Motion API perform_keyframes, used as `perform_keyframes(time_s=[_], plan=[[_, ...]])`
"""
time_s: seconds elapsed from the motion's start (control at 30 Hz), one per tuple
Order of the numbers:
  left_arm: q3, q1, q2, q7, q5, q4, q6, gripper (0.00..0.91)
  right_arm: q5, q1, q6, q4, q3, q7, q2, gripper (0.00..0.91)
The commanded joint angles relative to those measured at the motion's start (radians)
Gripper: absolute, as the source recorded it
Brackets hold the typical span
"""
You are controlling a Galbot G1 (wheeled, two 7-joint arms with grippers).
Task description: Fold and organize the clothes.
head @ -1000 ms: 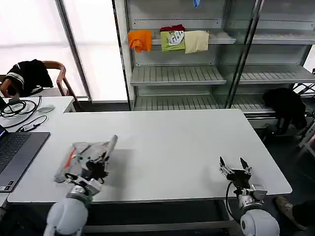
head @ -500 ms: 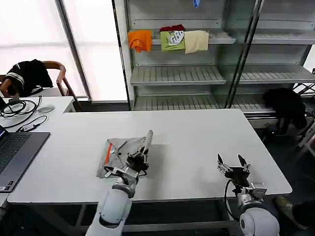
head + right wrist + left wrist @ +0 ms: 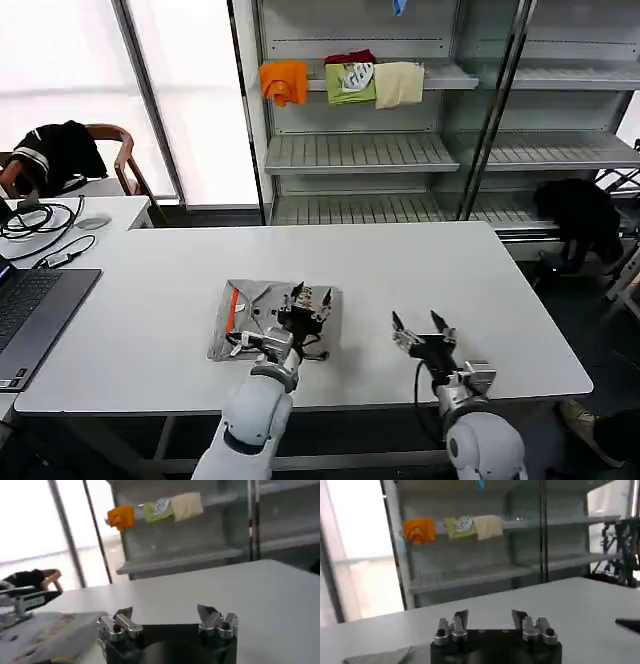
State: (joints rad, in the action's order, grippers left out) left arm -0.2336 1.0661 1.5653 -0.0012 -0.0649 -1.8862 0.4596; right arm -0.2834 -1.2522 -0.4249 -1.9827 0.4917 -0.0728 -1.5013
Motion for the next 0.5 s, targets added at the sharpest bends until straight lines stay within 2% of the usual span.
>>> perform_keyframes(time_s=[0.03,0.2,0.27,0.3,0.33,0.37,0.5], plan=[[-0.228,0.004,-0.125,-0.022,0.182,-0.114,0.019,0.907,-0.189,0.069,-0.156,0.049,-0.223,0.026,-0.091,0.907],[-0.373,0.058,-0.205,0.006,0.212,-0.08,-0.032,0.907,-0.334,0.124,-0.155,0.123,-0.294,0.134,-0.067,0.907],[-0.413,0.085,-0.222,0.014,0.243,-0.073,-0.035,0.907,-0.33,0.121,-0.156,0.137,-0.292,0.15,-0.084,0.595],[-0.425,0.093,-0.227,0.018,0.257,-0.071,-0.037,0.907,-0.33,0.119,-0.156,0.138,-0.293,0.157,-0.083,0.202],[-0.436,0.101,-0.231,0.022,0.262,-0.069,-0.038,0.907,-0.332,0.119,-0.155,0.139,-0.299,0.169,-0.077,0.06],[-0.453,0.109,-0.235,0.025,0.275,-0.065,-0.041,0.907,-0.338,0.117,-0.155,0.138,-0.301,0.179,-0.072,0.0],[-0.474,0.112,-0.239,0.024,0.297,-0.055,-0.039,0.907,-0.338,0.107,-0.155,0.126,-0.297,0.202,-0.064,0.0]])
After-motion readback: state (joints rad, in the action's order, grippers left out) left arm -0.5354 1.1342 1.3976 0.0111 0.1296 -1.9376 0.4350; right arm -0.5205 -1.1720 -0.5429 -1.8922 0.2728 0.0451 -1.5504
